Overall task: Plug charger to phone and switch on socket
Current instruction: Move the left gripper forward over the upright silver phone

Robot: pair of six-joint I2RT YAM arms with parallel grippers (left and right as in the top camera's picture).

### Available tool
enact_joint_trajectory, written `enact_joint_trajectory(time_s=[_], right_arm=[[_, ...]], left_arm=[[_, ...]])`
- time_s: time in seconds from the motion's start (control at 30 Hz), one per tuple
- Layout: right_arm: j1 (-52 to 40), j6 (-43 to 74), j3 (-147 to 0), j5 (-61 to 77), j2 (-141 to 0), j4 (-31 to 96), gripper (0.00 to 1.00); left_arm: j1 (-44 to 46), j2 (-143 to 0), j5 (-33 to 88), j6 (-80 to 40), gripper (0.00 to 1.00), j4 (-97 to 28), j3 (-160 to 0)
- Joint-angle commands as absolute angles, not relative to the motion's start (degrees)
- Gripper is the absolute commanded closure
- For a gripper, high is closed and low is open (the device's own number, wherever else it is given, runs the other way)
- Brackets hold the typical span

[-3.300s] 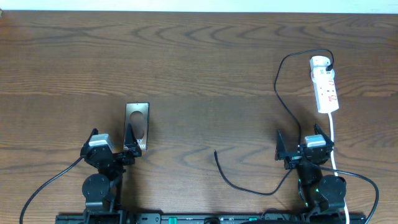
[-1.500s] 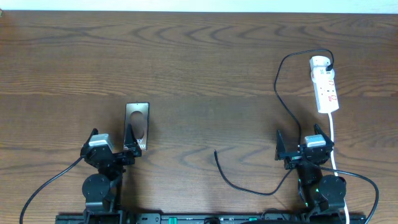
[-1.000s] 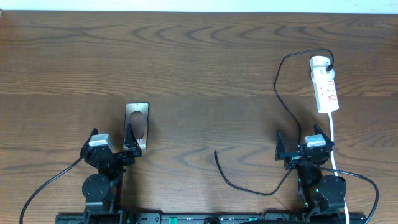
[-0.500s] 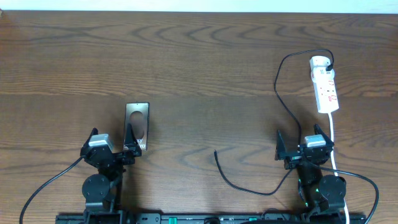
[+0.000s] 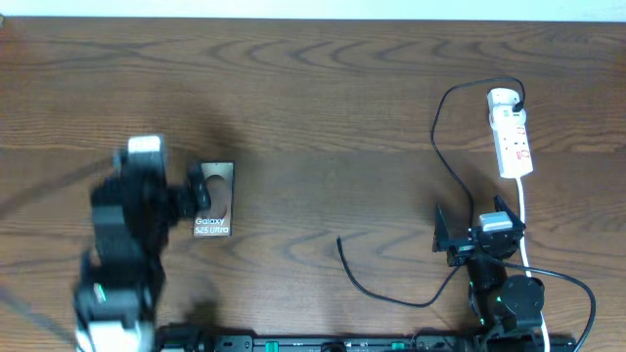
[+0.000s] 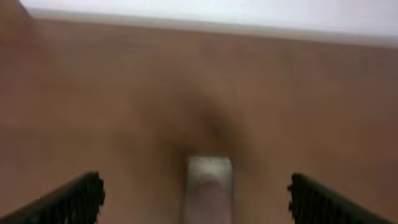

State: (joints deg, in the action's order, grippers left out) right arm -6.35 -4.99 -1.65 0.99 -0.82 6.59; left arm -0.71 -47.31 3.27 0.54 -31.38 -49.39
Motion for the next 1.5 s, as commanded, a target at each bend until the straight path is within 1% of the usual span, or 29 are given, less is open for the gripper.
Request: enact_joint_trajectory(time_s=[0.0,0.1,0.17,0.23,0.43,0.63,1.07,1.3,1.33,1.4,1.43,1.47], right_arm=[[-6.8,-4.3,-1.5,0.3,-0.5,6.7,0.01],[-6.8,-4.3,-1.5,0.3,-0.5,6.7,0.01],[-6.8,-4.3,-1.5,0.3,-0.5,6.7,0.01],[-6.8,-4.3,-1.5,0.3,-0.5,6.7,0.01],[-6.8,-4.3,-1.5,0.3,-0.5,6.7,0.01],[-6.8,-4.3,-1.5,0.3,-0.5,6.7,0.01],[-6.8,-4.3,-1.5,0.3,-0.5,6.7,0.01],[-6.8,-4.3,-1.5,0.3,-0.5,6.7,0.01],[-6.8,-4.3,-1.5,0.3,-0.5,6.7,0.01],[-6.8,-4.3,-1.5,0.3,-0.5,6.7,0.01],[-6.8,-4.3,-1.5,0.3,-0.5,6.7,0.01],[-6.8,-4.3,-1.5,0.3,-0.5,6.7,0.01]], left_arm=[[-1.0,-62.6,10.5,2.8,0.06,-41.6,-66.4],[-0.9,-72.8,11.8,2.8,0.06,-51.2,-76.8],[-1.0,-77.8,11.8,2.8,0.06,-53.8,-80.2],[-1.0,-80.9,11.8,2.8,0.06,-54.2,-80.5],[-1.0,-90.0,11.8,2.8,0.06,-61.1,-80.5],[-1.0,-96.2,11.8,2.8,0.06,-63.6,-80.5],[-1.0,-100.0,11.1,2.8,0.06,-63.5,-79.2],[-1.0,-100.0,10.9,2.8,0.07,-60.4,-75.9],[-1.0,-100.0,10.9,2.8,0.18,-60.0,-75.5],[-1.0,-100.0,10.9,2.8,0.46,-59.3,-75.0],[-1.0,-100.0,10.9,2.8,0.53,-59.2,-74.9],[-1.0,-100.0,10.9,2.8,0.53,-59.0,-74.9]])
